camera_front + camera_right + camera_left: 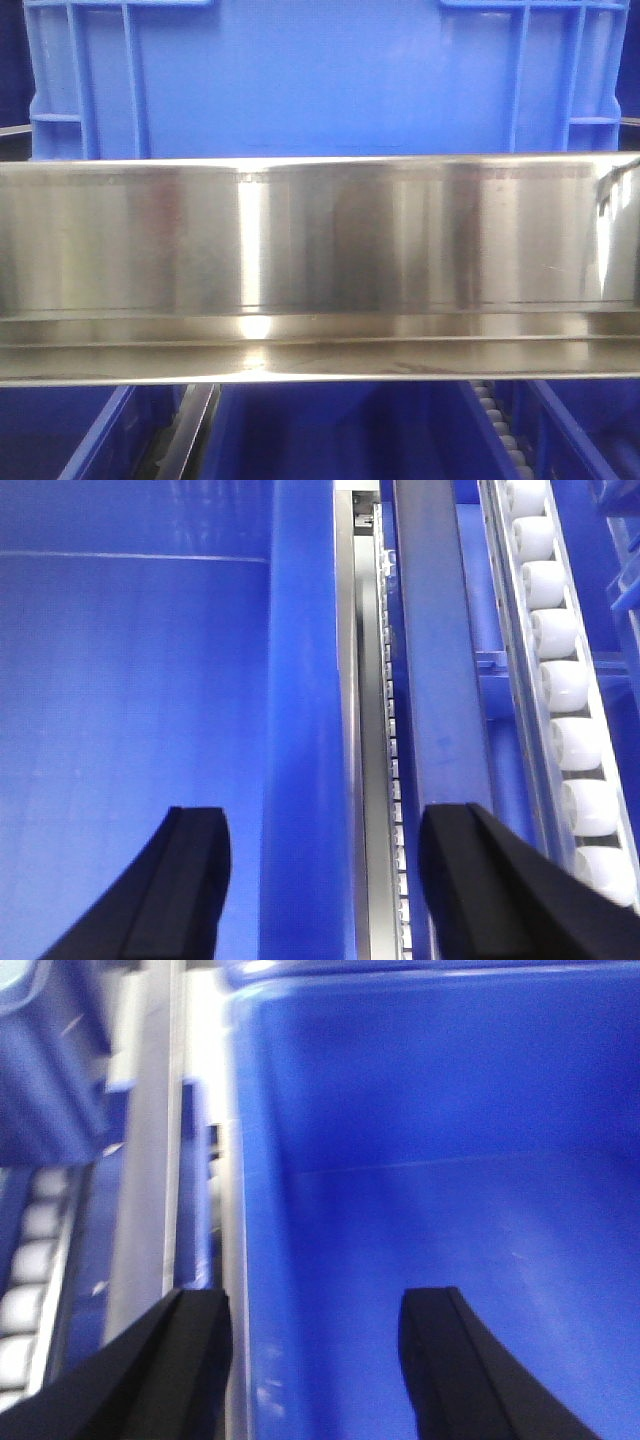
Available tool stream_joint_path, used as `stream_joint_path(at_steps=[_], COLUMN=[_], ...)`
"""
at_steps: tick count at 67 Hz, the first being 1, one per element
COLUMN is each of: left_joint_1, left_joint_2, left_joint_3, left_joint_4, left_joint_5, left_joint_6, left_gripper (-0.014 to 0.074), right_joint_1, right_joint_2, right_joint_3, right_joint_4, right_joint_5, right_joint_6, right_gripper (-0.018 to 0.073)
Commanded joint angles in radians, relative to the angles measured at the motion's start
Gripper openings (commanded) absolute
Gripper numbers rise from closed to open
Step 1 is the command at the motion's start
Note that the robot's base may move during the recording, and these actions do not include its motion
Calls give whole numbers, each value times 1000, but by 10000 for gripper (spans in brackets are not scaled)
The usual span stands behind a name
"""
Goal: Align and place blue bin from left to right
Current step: 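Close both grippers on the blue bin's side walls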
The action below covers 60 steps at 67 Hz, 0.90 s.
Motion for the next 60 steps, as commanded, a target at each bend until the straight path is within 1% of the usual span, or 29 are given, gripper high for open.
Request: stream_joint_path(at_steps=[1,15,22,34,60], left_joint_1=[1,1,1,1,1], left_joint_2=[15,38,51,65,73], left_joint_3=[-7,-7,-7,-7,-7], left_joint_4=[27,27,12,13,13], left_joint_5=[16,45,64,96,102], left_joint_6=[-37,-37,-37,-37,-37], left_gripper=[296,293,277,254,254], right_joint_1=[2,2,2,2,2], right_joint_2=[-3,-3,-3,-3,-3], right_joint_3=[-7,-7,-7,-7,-7], right_joint_4=[-4,-4,-4,-4,-4], right_joint_5=[-8,-8,-8,-8,-8], right_joint_6=[1,1,1,1,1], right_gripper=[307,307,307,307,307])
